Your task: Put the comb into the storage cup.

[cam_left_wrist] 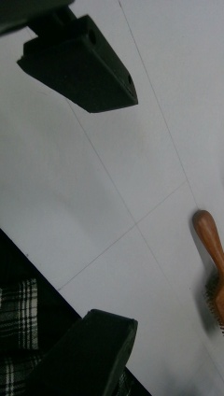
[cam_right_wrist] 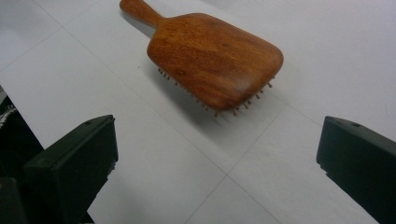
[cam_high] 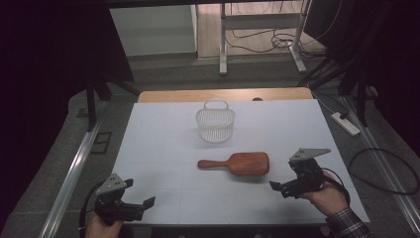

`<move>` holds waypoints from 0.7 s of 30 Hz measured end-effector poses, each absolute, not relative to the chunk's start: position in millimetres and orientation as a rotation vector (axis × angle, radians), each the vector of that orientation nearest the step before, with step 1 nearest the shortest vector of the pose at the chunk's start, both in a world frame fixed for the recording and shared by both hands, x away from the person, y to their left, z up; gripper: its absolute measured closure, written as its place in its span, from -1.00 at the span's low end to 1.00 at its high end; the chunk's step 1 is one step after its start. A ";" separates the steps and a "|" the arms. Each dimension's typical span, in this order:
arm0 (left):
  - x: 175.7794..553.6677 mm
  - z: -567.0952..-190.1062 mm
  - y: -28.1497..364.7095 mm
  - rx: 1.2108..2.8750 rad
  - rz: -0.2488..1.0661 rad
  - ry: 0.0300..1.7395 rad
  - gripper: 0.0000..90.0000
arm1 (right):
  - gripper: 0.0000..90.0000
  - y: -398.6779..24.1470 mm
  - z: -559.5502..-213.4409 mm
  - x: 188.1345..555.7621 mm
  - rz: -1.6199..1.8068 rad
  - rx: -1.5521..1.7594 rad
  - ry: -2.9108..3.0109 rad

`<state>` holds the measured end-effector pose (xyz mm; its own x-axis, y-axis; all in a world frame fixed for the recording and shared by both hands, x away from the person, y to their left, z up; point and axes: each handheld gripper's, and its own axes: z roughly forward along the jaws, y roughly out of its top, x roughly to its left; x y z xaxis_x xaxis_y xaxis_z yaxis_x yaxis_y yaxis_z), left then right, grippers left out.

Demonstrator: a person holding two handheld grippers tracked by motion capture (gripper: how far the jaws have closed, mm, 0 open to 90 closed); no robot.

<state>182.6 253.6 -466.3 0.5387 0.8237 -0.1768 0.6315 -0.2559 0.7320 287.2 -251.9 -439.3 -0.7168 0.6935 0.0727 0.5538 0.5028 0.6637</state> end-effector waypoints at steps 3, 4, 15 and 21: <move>182.7 -466.3 253.2 1.989 0.308 1.175 -0.99 | -1.00 -249.2 -439.3 289.0 1.012 1.063 2.544; 182.8 -466.2 253.0 1.992 0.307 1.173 -0.99 | -1.00 -247.8 -439.3 290.0 1.015 1.055 2.548; 183.3 -466.4 252.1 2.005 0.299 1.160 -0.98 | -1.00 -235.6 -438.8 299.1 1.012 1.031 2.567; 183.4 -466.4 252.2 2.006 0.295 1.158 -0.98 | -1.00 -225.8 -439.0 306.3 1.024 1.022 2.584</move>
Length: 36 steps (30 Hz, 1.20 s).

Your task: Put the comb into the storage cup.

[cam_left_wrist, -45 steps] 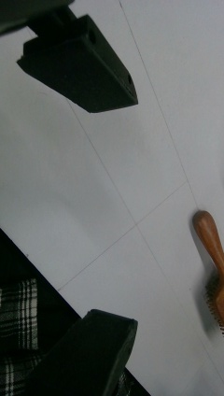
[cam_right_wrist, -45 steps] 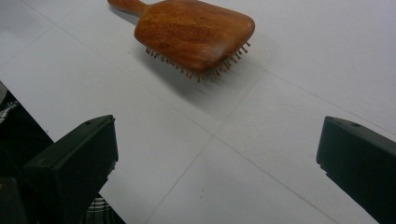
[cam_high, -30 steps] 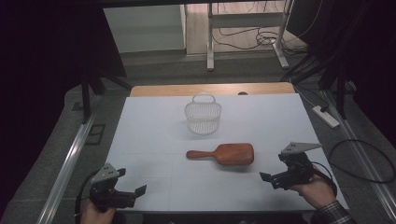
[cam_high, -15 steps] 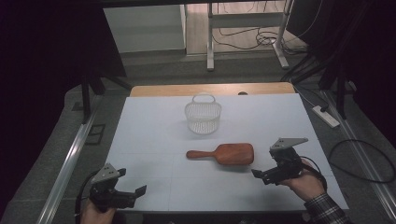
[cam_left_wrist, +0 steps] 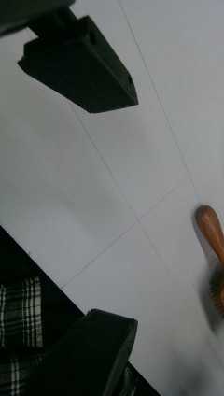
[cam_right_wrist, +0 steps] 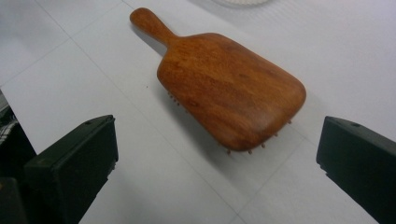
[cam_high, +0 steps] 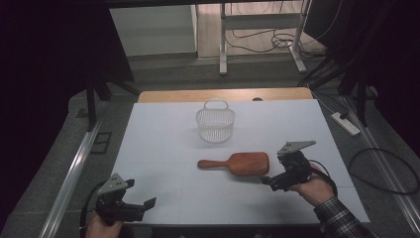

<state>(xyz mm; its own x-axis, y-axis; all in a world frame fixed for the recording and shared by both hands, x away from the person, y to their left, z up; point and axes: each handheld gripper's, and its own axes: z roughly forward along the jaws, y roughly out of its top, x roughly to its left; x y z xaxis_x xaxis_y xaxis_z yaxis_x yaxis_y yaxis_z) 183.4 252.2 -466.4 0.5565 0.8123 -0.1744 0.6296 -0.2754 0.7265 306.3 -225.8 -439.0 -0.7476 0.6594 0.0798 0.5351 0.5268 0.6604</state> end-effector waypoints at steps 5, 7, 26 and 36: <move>183.6 -466.5 252.2 2.006 0.294 1.158 -0.98 | -1.00 -218.7 -439.6 311.7 1.021 1.019 2.594; 183.6 -466.5 252.3 2.006 0.294 1.158 -0.98 | -1.00 -215.2 -439.6 313.9 1.020 1.015 2.601; 183.9 -466.5 252.1 2.010 0.293 1.156 -0.98 | -1.00 -192.6 -441.3 331.2 0.987 1.010 2.635; 184.1 -466.6 252.2 2.010 0.292 1.156 -0.98 | -1.00 -177.3 -442.3 340.3 0.946 0.999 2.662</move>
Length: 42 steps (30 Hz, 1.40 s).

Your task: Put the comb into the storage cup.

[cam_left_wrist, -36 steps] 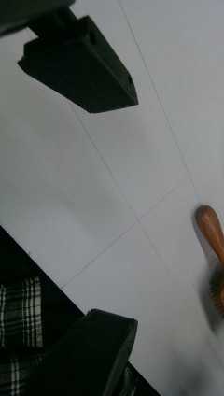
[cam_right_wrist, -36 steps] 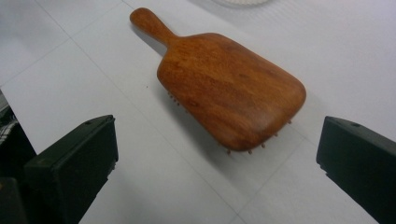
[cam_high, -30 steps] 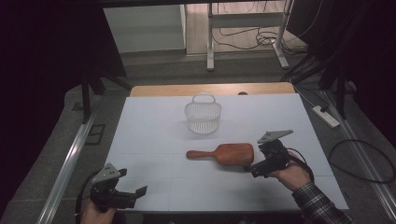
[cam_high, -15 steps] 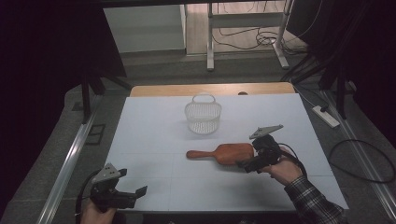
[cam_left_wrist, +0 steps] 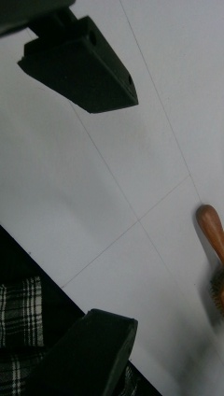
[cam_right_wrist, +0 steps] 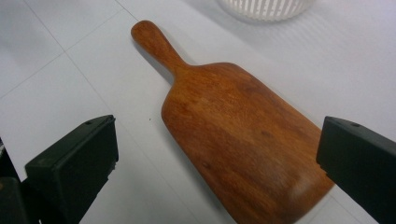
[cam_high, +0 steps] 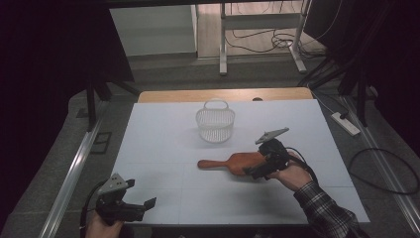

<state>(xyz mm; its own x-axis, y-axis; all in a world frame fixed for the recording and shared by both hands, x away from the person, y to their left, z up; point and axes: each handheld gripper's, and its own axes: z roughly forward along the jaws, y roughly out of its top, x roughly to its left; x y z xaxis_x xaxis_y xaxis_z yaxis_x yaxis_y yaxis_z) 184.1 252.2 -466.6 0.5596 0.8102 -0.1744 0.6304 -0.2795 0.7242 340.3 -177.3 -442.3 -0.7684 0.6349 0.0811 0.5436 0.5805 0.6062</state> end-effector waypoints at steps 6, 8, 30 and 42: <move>184.2 -466.7 252.3 2.010 0.289 1.155 -0.98 | -1.00 -167.8 -443.7 345.4 0.916 1.019 2.676; 184.3 -466.7 252.3 2.011 0.289 1.155 -0.98 | -1.00 -162.7 -444.8 347.3 0.894 1.017 2.687; 184.9 -466.9 252.0 2.010 0.285 1.156 -0.98 | -1.00 -135.1 -449.9 360.6 0.832 0.970 2.711; 185.0 -467.1 251.8 2.012 0.285 1.154 -0.98 | -1.00 -114.4 -456.1 368.1 0.800 0.945 2.732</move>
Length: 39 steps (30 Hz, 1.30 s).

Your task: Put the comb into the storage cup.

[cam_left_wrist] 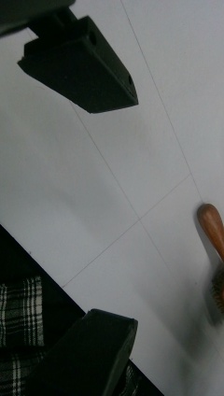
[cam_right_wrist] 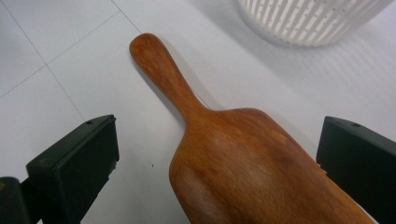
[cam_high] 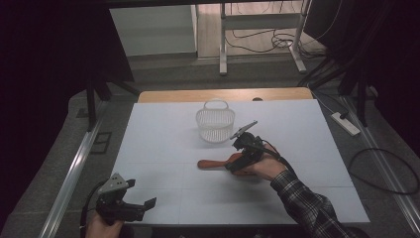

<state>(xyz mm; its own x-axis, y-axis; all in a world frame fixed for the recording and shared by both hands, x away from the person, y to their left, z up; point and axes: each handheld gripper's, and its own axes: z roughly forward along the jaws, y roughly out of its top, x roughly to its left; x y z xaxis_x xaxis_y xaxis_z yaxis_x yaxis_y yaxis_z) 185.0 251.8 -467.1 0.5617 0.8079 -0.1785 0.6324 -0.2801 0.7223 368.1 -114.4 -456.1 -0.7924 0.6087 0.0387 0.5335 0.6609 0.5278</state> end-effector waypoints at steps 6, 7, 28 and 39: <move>185.3 -467.0 251.5 2.016 0.284 1.152 -0.98 | -1.00 -105.6 -457.5 372.2 0.794 0.932 2.743; 185.4 -467.0 251.5 2.016 0.284 1.152 -0.98 | -1.00 -103.8 -458.0 372.8 0.787 0.931 2.744; 185.3 -467.1 251.6 2.020 0.281 1.150 -0.98 | -0.58 -74.4 -469.7 383.7 0.740 0.865 2.770; 185.5 -467.1 251.4 2.022 0.279 1.149 -0.98 | 0.49 -73.1 -470.6 390.6 0.735 0.832 2.782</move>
<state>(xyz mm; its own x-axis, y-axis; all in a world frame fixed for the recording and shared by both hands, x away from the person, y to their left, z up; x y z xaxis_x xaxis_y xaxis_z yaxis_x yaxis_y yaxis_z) 185.5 251.4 -467.1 0.5673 0.8042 -0.1772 0.6335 -0.2887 0.7179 390.6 -73.1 -470.6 -0.8358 0.5491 0.0000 0.4775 0.7267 0.4939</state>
